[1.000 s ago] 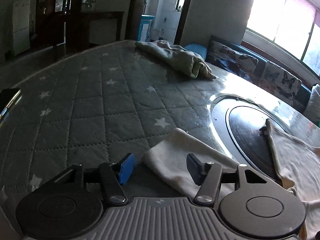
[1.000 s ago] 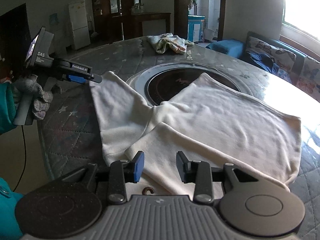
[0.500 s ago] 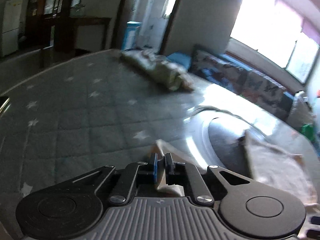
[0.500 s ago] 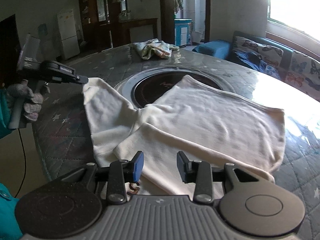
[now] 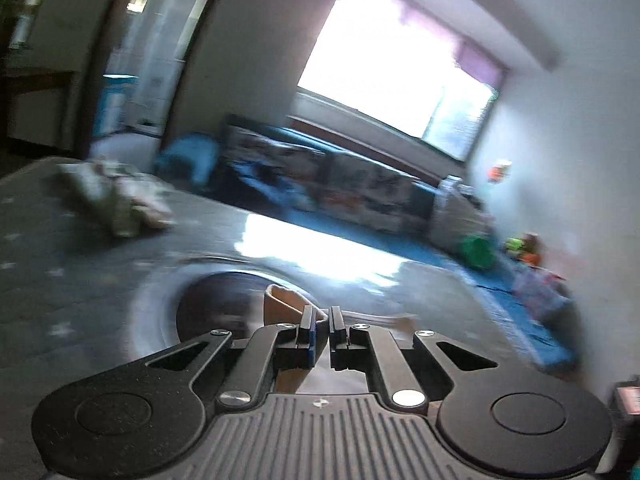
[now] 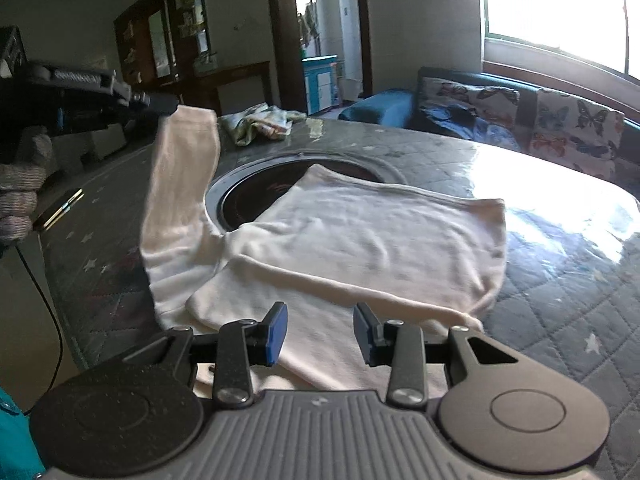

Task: Fold clothes

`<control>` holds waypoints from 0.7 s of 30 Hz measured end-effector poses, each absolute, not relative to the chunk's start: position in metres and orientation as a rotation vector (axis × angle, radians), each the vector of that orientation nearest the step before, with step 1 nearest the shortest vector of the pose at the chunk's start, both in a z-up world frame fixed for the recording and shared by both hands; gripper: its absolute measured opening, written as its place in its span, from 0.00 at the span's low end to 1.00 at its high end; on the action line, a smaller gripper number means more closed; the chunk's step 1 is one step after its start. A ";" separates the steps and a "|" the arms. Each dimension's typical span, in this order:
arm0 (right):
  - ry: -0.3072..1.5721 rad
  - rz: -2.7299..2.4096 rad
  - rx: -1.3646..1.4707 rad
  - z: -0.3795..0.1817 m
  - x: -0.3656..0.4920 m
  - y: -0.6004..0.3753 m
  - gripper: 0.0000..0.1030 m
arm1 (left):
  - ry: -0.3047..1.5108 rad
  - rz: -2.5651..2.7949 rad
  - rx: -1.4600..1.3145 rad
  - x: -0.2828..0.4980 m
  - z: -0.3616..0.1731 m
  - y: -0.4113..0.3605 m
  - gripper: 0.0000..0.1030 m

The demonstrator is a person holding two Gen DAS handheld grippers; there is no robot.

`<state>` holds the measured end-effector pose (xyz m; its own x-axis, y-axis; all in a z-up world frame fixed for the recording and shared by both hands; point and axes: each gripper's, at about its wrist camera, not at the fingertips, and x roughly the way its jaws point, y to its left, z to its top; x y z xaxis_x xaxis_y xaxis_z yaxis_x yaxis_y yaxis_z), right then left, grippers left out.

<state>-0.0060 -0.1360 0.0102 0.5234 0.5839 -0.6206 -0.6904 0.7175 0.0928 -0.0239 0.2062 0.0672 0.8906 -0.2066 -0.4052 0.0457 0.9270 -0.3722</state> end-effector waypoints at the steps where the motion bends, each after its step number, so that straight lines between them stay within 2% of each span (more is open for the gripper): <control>1: 0.674 0.758 -0.167 0.010 -0.006 -0.139 0.36 | 0.456 -0.171 -0.358 -0.022 0.070 0.196 0.07; 3: 0.672 0.740 -0.156 0.010 -0.005 -0.145 0.40 | 0.460 -0.246 -0.346 -0.019 0.073 0.175 0.07; 10: 0.687 0.689 -0.137 0.006 -0.007 -0.163 0.40 | 0.538 -0.429 -0.298 -0.001 0.056 0.108 0.08; 15: 0.695 0.673 -0.127 0.007 -0.009 -0.171 0.40 | 0.589 -0.382 -0.252 -0.001 0.040 0.110 0.14; 17: 0.698 0.685 -0.122 0.008 -0.008 -0.169 0.40 | 0.599 -0.339 -0.230 -0.002 0.033 0.120 0.24; 18: 0.701 0.694 -0.119 0.007 -0.007 -0.166 0.40 | 0.603 -0.308 -0.219 -0.004 0.031 0.129 0.35; 19: 0.704 0.703 -0.117 0.007 -0.005 -0.164 0.40 | 0.606 -0.280 -0.211 -0.007 0.029 0.136 0.39; 21: 0.715 0.733 -0.119 0.005 -0.002 -0.154 0.39 | 0.611 -0.219 -0.182 -0.013 0.023 0.152 0.41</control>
